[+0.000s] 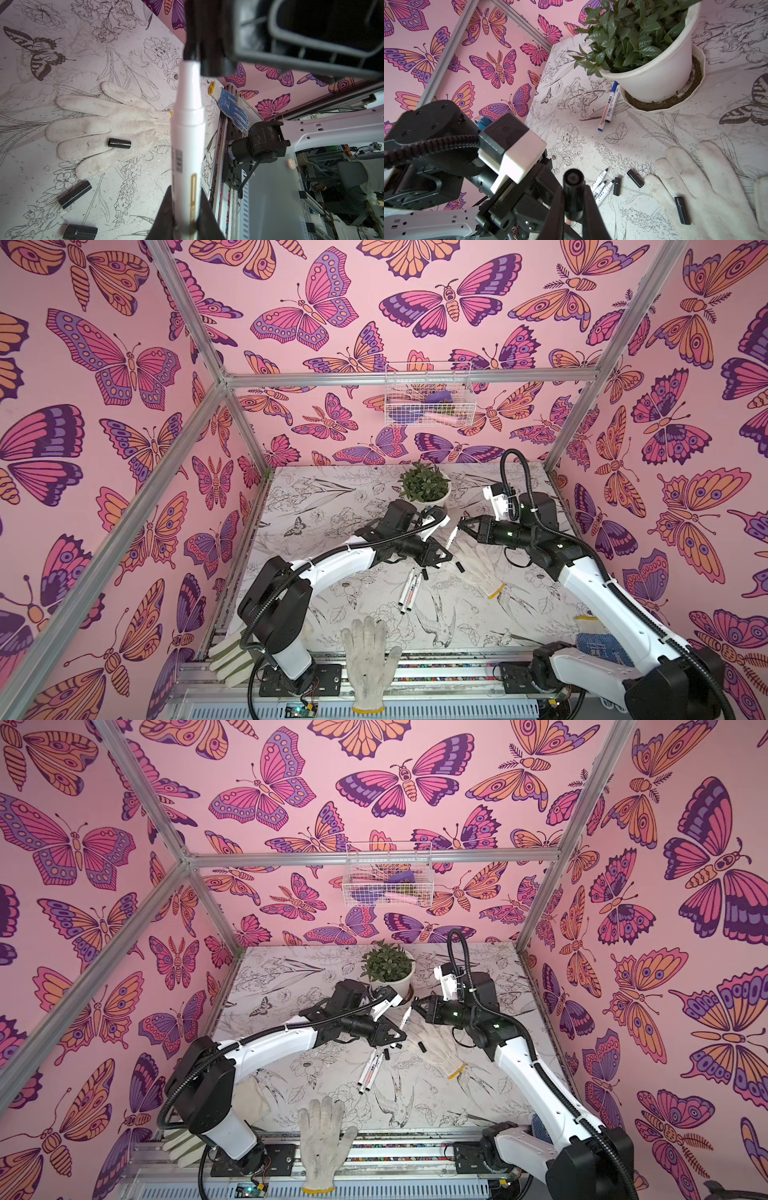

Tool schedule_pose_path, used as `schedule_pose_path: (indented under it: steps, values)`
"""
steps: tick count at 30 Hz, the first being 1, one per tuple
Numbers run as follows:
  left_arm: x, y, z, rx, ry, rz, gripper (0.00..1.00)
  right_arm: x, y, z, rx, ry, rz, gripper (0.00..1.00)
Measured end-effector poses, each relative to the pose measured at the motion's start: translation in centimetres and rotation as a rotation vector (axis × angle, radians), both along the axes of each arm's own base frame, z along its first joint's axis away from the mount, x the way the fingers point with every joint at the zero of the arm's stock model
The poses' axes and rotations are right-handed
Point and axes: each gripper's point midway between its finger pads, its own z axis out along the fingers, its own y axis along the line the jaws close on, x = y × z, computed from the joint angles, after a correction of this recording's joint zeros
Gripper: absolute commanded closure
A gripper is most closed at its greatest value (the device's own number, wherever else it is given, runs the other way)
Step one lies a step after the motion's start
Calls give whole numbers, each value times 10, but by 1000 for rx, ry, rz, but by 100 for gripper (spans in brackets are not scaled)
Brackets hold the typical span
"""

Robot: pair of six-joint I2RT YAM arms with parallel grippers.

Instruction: Insert the pens into the pen caps

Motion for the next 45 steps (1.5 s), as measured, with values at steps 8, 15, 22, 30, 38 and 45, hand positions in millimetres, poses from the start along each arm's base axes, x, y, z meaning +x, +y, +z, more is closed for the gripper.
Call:
schedule_pose_path:
  steps: [8,15,22,30,38,45]
  values:
    - [0,0,0,0,0,0,100,6,0,9,9,-32,-10,100]
    - [0,0,0,0,0,0,100,11,2,3,9,-19,-11,100]
    - [0,0,0,0,-1,1,100,13,3,3,17,-9,-16,100]
    - [0,0,-1,2,-2,3,100,7,4,-9,25,13,-3,100]
    - [-1,-1,-1,2,-2,1,100,2,4,-10,30,10,3,100]
    - [6,-6,-2,-10,8,13,100,5,2,-9,59,30,-33,100]
